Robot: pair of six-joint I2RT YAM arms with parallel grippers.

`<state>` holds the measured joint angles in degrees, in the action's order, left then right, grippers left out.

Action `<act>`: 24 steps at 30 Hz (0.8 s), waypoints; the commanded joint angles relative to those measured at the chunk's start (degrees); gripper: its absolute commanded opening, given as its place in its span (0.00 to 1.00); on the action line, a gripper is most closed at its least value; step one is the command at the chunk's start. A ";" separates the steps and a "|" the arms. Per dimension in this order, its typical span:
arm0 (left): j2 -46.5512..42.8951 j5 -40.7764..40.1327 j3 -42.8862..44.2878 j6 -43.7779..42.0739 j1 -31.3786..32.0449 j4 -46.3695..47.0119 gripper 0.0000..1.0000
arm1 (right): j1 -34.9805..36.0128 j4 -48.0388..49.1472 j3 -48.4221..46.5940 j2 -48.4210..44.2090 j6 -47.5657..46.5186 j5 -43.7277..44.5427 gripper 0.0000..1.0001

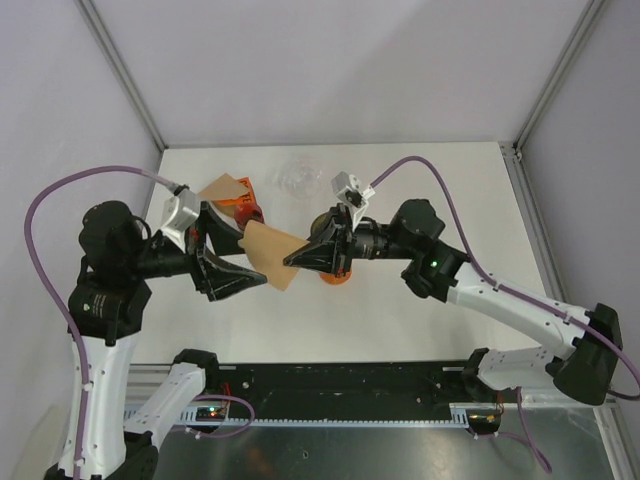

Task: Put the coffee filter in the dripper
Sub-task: Place the coffee filter in the coffee dripper.

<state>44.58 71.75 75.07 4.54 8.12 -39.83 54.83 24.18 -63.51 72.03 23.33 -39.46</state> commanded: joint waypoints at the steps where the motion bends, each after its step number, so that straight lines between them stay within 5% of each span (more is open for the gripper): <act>1: 0.47 -0.43 2.87 -3.00 -0.57 -2.25 0.76 | -1.60 -9.23 -2.75 -5.89 -3.74 0.13 0.00; 6: 0.67 -3.94 3.97 -8.55 -1.43 -4.42 0.75 | -1.97 -20.52 -2.69 -11.51 -10.51 -2.47 0.00; 12: 1.18 -1.22 5.40 -12.32 -1.46 -4.91 0.48 | -1.89 -26.21 -2.68 -14.83 -12.94 -3.26 0.00; 24: -0.30 -0.26 4.78 -16.92 2.52 -4.91 0.46 | -1.90 -20.80 -2.76 -12.83 -10.71 -4.87 0.00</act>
<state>45.21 72.29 79.50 -9.32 8.84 -44.40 52.97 -0.19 -64.34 58.41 11.86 -42.92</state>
